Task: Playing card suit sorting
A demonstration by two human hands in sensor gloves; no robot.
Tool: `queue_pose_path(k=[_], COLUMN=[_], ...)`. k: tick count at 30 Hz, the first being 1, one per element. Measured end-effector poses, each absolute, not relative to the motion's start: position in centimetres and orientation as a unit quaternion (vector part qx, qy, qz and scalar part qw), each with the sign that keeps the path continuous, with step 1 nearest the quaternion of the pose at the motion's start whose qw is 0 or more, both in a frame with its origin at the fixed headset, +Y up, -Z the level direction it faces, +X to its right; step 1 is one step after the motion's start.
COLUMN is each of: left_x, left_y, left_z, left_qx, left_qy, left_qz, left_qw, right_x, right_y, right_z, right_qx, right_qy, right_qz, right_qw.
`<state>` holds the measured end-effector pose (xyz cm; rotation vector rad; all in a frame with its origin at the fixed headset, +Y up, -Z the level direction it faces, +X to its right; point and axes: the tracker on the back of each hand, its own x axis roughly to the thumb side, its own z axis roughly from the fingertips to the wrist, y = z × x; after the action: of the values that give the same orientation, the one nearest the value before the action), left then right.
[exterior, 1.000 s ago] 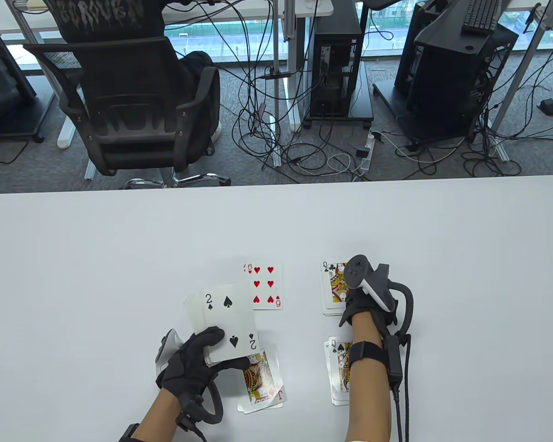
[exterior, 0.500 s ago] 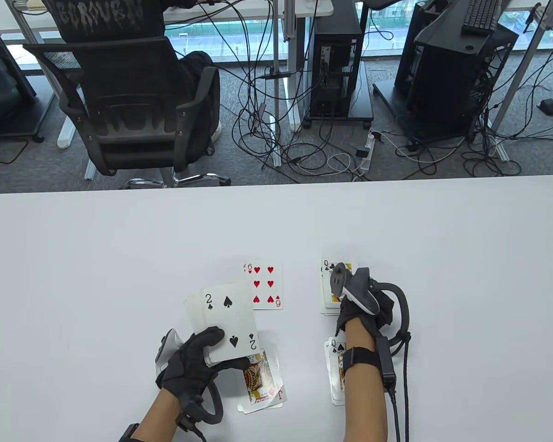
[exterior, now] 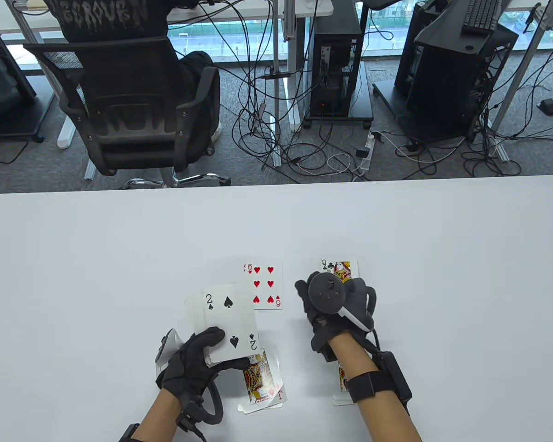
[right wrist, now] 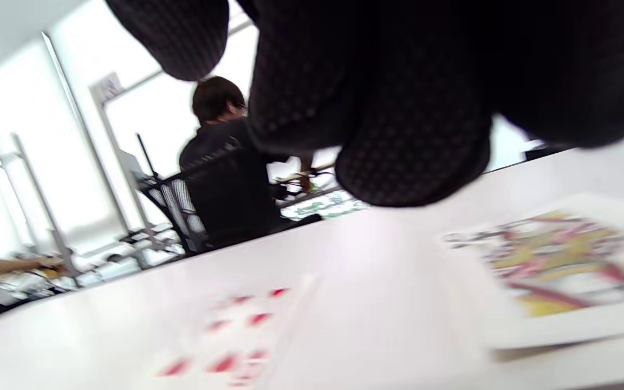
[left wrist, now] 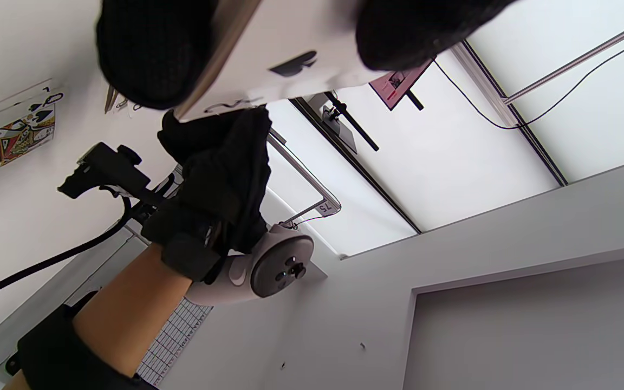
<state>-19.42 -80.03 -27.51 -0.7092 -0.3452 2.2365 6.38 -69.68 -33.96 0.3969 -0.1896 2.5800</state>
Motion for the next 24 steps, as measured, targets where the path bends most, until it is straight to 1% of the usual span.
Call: queue_pose_path(k=[4, 6, 8, 11, 15, 17, 21, 24], left_x=[-19.4, -19.4, -19.4, -19.5, -19.4, -19.5, -19.4, -19.3], left_y=[-80.0, -80.0, -80.0, -80.0, -80.0, -80.0, -79.9, -79.9], left_z=[-27.5, -27.5, -27.5, -27.5, -27.4, -27.4, -27.4, -27.3], left_qx=[-0.277, -0.277, -0.277, -0.276, -0.278, -0.279, -0.281, -0.283], left_qy=[-0.134, -0.134, -0.135, -0.134, -0.14, -0.14, -0.149, -0.154], left_qz=[0.874, 0.874, 0.874, 0.873, 0.872, 0.869, 0.868, 0.866], left_qw=[0.375, 0.375, 0.375, 0.379, 0.378, 0.384, 0.382, 0.383], right_x=[3.0, 1.8, 0.8, 0.1, -0.3, -0.3, 0.3, 1.0], right_y=[-69.9, -70.1, -70.3, -70.4, -70.6, -70.7, -71.0, -71.1], right_z=[-31.2, -30.1, -29.3, -28.6, -28.5, -28.5, -28.7, -28.8], right_qx=[0.22, 0.24, 0.255, 0.269, 0.267, 0.26, 0.23, 0.218], right_qy=[-0.047, -0.04, -0.033, -0.041, -0.051, -0.044, -0.049, -0.053], right_qz=[0.9, 0.882, 0.882, 0.899, 0.91, 0.908, 0.887, 0.877], right_qw=[0.374, 0.403, 0.396, 0.342, 0.313, 0.326, 0.397, 0.425])
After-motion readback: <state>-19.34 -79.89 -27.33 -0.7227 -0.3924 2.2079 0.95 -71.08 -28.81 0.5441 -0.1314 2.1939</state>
